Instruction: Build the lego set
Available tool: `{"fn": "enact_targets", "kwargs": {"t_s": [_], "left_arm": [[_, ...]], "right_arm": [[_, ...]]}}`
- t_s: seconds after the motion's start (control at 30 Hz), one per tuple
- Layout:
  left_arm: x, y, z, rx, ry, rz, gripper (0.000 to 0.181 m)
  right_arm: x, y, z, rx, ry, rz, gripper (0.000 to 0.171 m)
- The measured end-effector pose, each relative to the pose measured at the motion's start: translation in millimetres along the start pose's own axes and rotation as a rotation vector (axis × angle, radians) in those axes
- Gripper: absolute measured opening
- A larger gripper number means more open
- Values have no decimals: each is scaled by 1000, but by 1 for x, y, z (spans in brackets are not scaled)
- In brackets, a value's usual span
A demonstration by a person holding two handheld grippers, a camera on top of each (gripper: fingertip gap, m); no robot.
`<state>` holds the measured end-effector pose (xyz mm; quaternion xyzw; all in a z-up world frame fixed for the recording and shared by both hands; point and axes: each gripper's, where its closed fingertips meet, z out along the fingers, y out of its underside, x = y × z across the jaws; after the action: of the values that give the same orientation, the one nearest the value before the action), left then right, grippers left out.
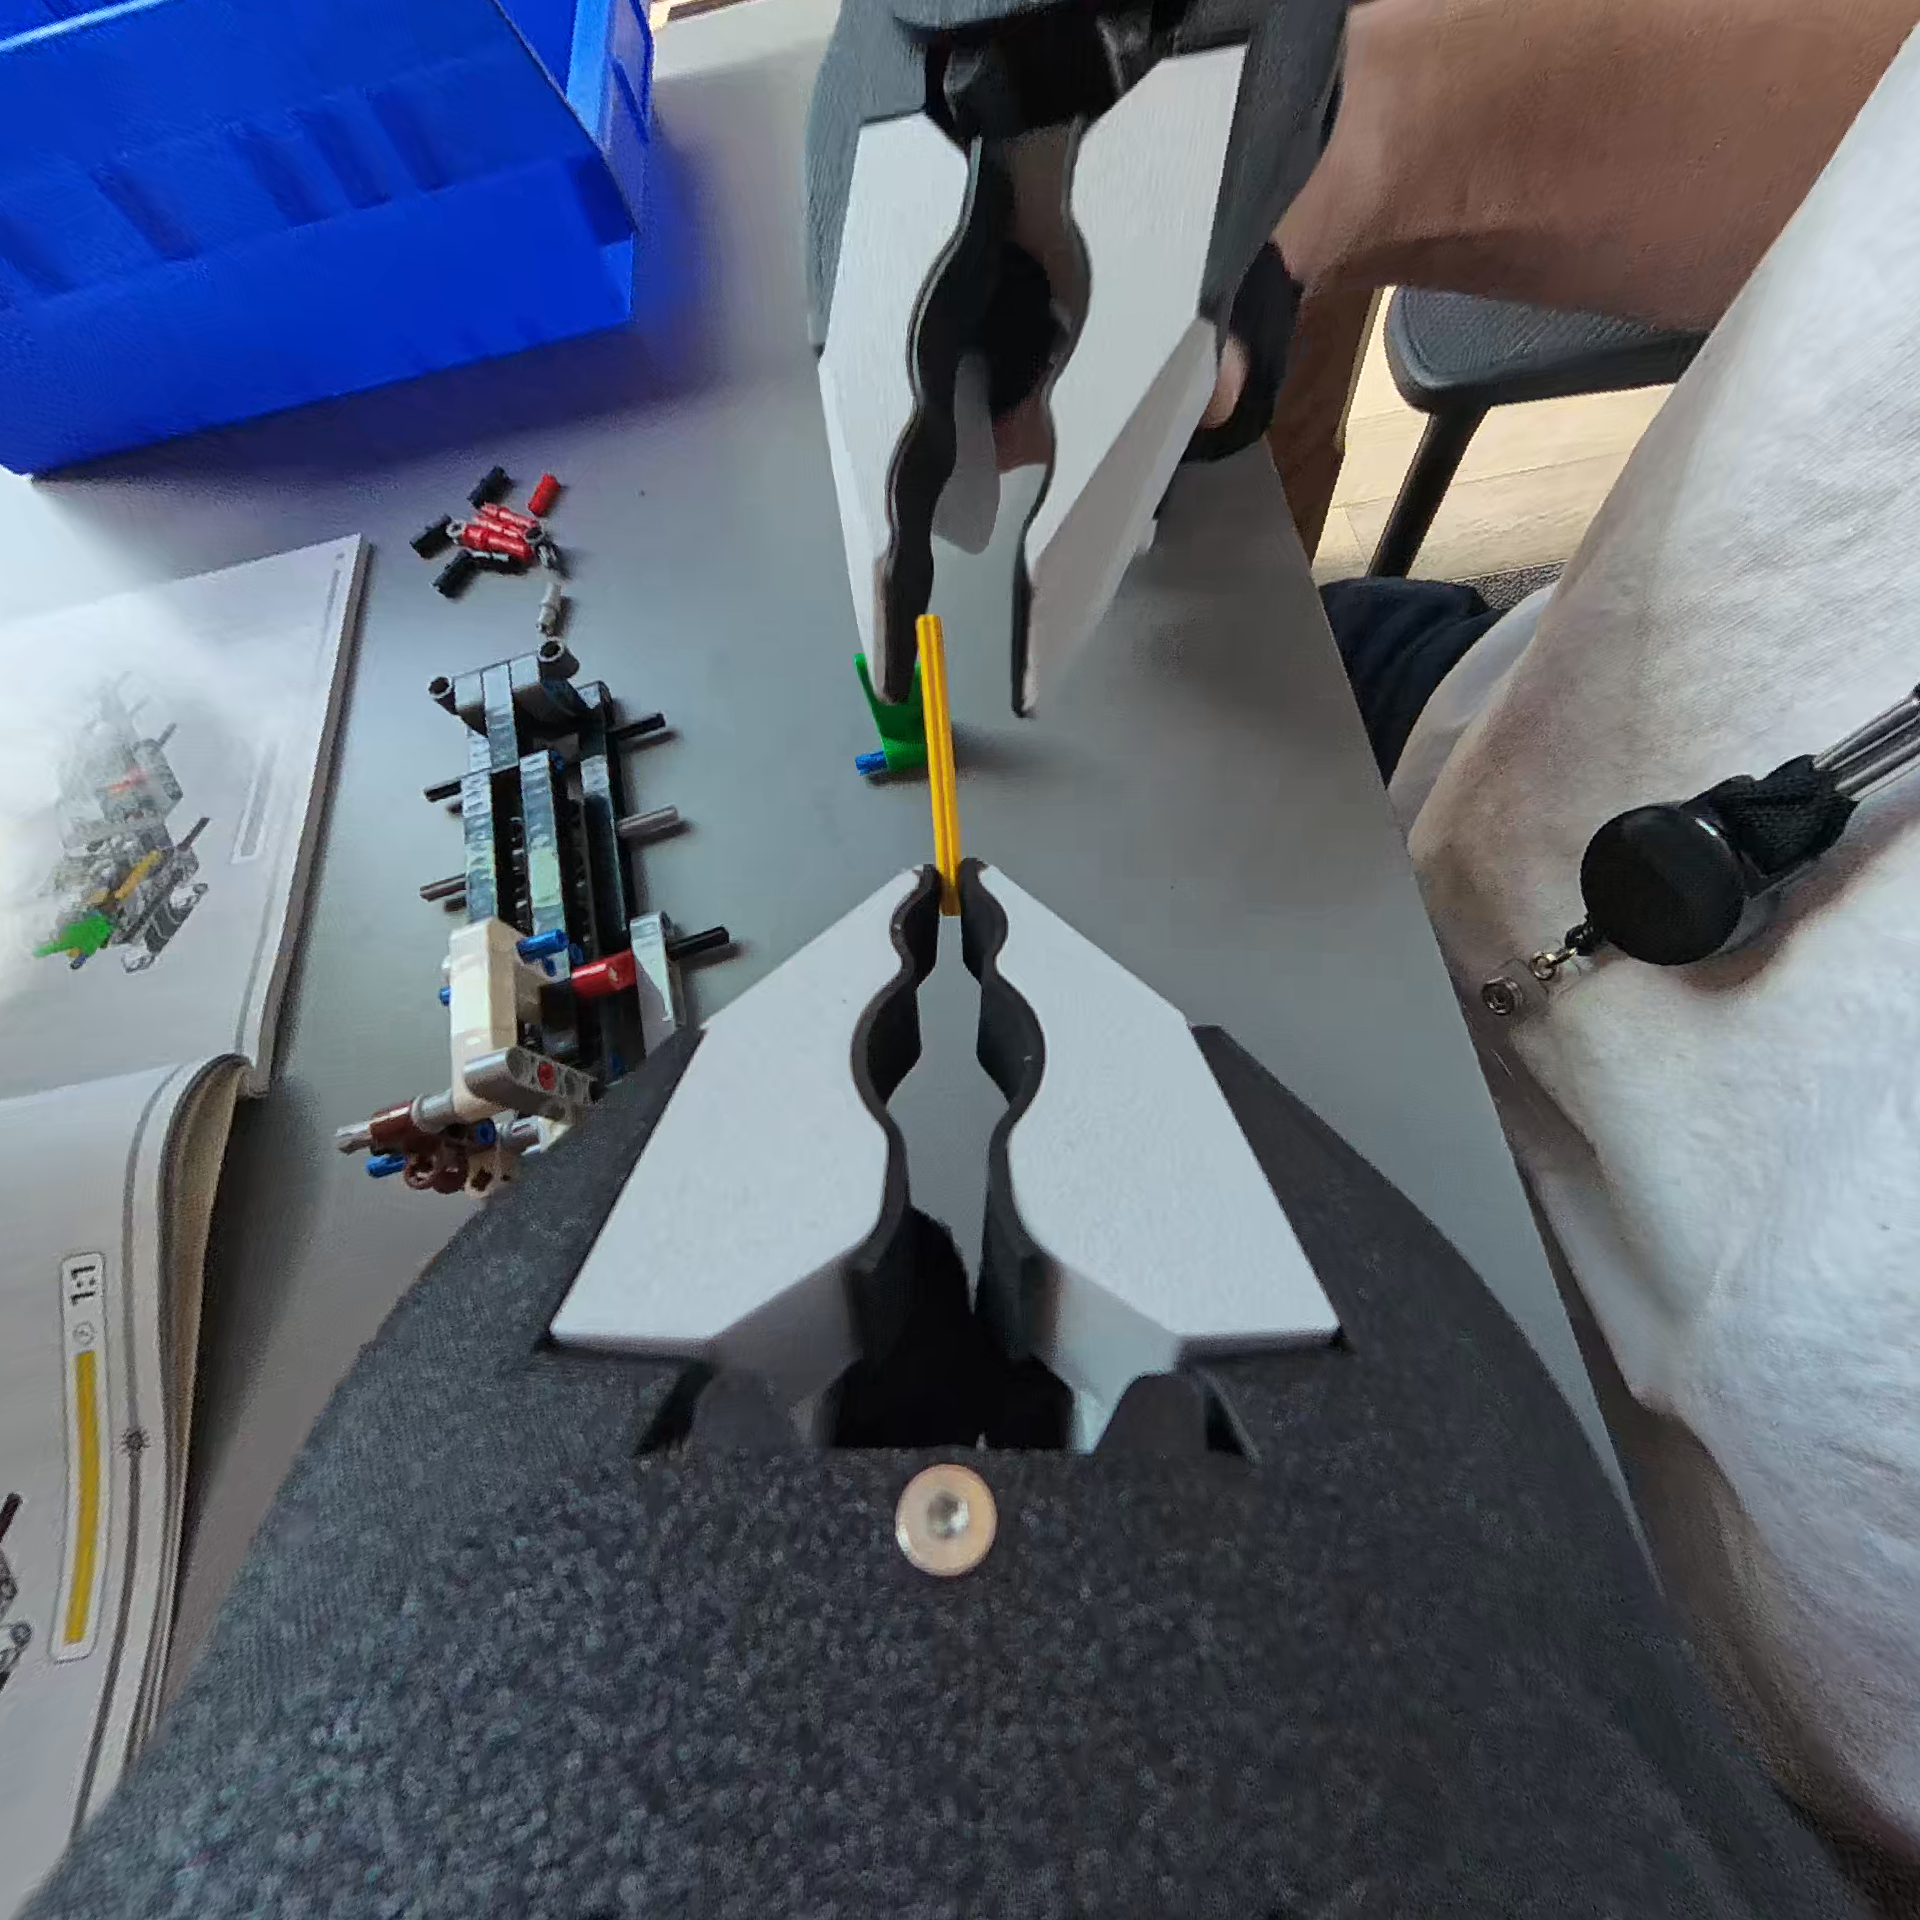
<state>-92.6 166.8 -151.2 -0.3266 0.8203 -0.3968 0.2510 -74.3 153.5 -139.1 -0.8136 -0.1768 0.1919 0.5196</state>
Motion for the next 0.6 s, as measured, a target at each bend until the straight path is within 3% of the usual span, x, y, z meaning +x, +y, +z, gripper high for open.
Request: {"fn": "enact_targets", "kwargs": {"t_s": [0.17,0.6], "left_arm": [[0,-1,3,-12,-3,2,2],[3,-4,3,-16,32,5,2]], "right_arm": [[-1,-10,-10,85,-107,115,11],[3,-1,-10,31,-79,121,7]]}}
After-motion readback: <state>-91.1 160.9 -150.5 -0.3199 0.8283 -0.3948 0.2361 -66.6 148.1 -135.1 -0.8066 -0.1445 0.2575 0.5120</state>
